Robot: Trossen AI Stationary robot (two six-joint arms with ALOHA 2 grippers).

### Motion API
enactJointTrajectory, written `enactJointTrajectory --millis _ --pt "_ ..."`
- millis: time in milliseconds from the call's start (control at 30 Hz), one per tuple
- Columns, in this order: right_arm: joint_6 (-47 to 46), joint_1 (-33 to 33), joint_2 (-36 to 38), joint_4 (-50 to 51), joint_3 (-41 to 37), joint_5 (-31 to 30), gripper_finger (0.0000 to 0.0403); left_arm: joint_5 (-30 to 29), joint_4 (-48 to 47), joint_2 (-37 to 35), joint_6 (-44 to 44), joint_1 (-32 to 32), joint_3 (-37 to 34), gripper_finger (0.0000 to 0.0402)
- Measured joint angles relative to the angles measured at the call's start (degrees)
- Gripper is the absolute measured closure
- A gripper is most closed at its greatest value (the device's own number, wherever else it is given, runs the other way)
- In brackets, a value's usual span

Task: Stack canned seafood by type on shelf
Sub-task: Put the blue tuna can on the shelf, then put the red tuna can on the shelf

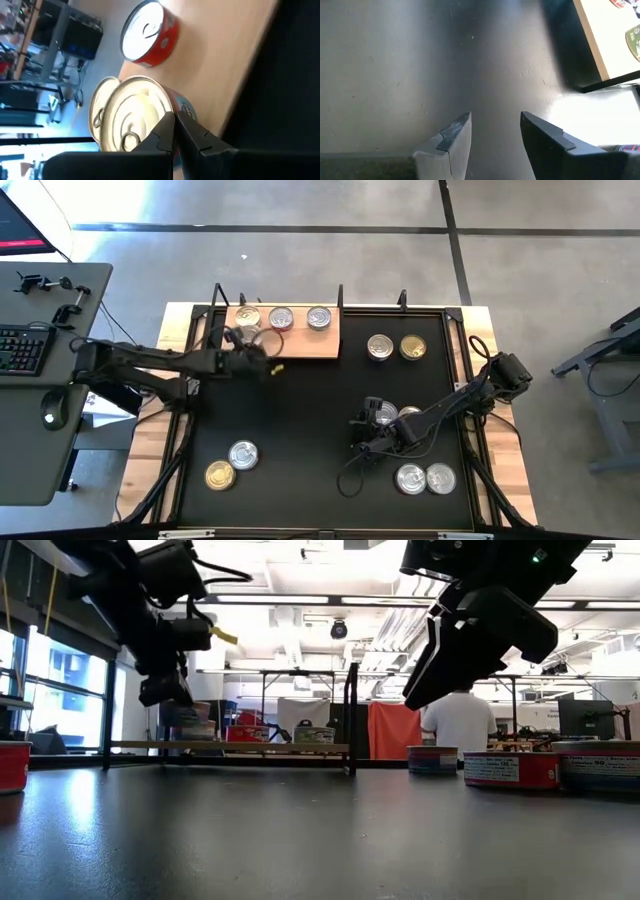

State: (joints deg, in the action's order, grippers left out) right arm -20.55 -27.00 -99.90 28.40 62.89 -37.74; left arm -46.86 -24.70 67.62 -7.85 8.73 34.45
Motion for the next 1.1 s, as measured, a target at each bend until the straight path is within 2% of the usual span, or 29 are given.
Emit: enactJointTrajectory --millis 167,367,667,767,900,1000,1100 --pt "0.0 0.0 0.0 0.0 0.0 0.0 0.0242 4.2 0.1 -1.3 -0.4 4.5 -0.1 0.0401" --pt "0.0 0.0 0.0 0.0 0.0 0.0 0.0242 7.8 -0.9 -1.4 0.0 5.6 -0.1 0.0388" --pt "0.0 0.0 0.0 0.0 0.0 0.0 0.0242 8.4 -2.4 -1.6 4.8 7.8 0.2 0.0328" --pt "-0.3 0.0 0.0 0.0 0.0 -0.5 0.0242 8.4 -5.7 -2.1 7.5 8.3 1.6 0.0309" --pt "-3.0 1.2 -0.2 -3.6 0.0 -4.2 0.0242 9.1 -14.9 -3.0 14.6 7.4 5.8 0.0297" --pt "-4.0 3.1 -0.2 -5.4 0.0 -1.2 0.0242 10.1 -20.3 -4.0 18.8 5.8 8.8 0.0297" --pt "-3.7 5.0 0.1 -4.8 0.0 6.7 0.0242 12.9 -21.1 -5.6 20.3 2.8 10.1 0.0301"
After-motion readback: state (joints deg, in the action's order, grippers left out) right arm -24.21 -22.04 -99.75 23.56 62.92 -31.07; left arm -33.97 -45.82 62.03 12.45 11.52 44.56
